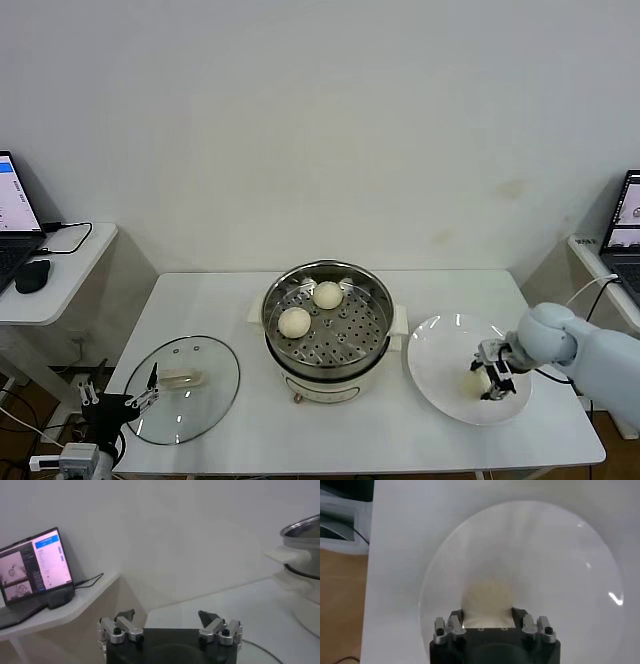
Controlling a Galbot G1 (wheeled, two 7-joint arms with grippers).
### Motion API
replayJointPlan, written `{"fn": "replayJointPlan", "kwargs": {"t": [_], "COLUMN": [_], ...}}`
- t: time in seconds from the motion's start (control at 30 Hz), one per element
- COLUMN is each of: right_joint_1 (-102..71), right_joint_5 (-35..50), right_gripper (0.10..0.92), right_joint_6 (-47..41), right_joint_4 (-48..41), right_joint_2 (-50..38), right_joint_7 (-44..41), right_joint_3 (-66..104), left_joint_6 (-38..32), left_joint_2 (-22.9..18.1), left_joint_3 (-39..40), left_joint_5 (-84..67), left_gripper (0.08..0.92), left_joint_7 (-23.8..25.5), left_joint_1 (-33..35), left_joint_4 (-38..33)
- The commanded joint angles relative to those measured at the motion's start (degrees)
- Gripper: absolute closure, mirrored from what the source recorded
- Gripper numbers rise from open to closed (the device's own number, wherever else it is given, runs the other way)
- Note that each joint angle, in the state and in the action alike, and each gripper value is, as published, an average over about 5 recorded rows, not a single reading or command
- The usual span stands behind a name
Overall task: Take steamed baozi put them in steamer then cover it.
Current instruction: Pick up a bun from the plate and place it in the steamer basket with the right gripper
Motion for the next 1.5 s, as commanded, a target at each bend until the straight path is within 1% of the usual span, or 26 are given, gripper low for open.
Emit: {"fn": "replayJointPlan", "kwargs": {"t": [0.03,0.2,0.33,0.53,0.7,0.83,0.97,1.1,1.37,1.5], "right_joint_1": [11.31,22.68,34.46,46.51,49.85,49.13,46.42,43.54,40.62,39.78], "right_joint_5": [6.03,11.45,14.63,19.30,22.99,24.48,23.50,20.43,12.58,6.50], "right_gripper": [0.423,0.423,0.423,0.423,0.421,0.415,0.414,0.414,0.409,0.406], "right_joint_6": [-0.42,-0.97,-0.75,-0.40,0.65,4.07,8.03,13.20,24.45,29.16], "right_joint_4": [1.02,0.30,-2.22,-2.80,-0.54,0.80,1.93,2.48,1.23,-0.79], "right_joint_2": [-0.92,-0.60,2.25,10.88,19.80,25.28,29.04,31.96,35.61,36.77], "right_joint_7": [-1.97,-3.55,-3.62,-1.58,0.17,0.61,0.45,0.62,2.65,2.89], "right_joint_3": [-1.85,-4.85,-10.88,-19.11,-23.60,-27.06,-29.40,-31.31,-34.03,-34.50], "left_joint_6": [0.01,0.02,0.01,0.01,0.01,0.04,0.06,0.06,-0.01,-0.03], "left_joint_2": [0.07,0.38,0.61,0.78,0.59,0.08,-0.33,-0.43,-1.36,-1.72], "left_joint_3": [0.15,0.26,0.12,-0.01,-0.04,-0.03,-0.09,-0.50,-1.15,-1.13], "left_joint_5": [-0.02,-0.10,-0.27,-0.45,-0.51,-0.42,-0.29,-0.38,-0.45,-0.40], "left_gripper": [0.177,0.177,0.177,0.177,0.177,0.177,0.177,0.177,0.177,0.177], "left_joint_7": [0.03,0.03,0.02,0.03,0.00,-0.03,-0.02,-0.03,-0.16,-0.20], "left_joint_1": [-0.12,-0.18,-0.14,-0.13,-0.40,-0.47,-0.37,-0.25,-0.49,-0.65], "left_joint_4": [-0.05,-0.30,-0.55,-0.87,-0.91,-1.15,-1.43,-1.49,-1.40,-1.09]}}
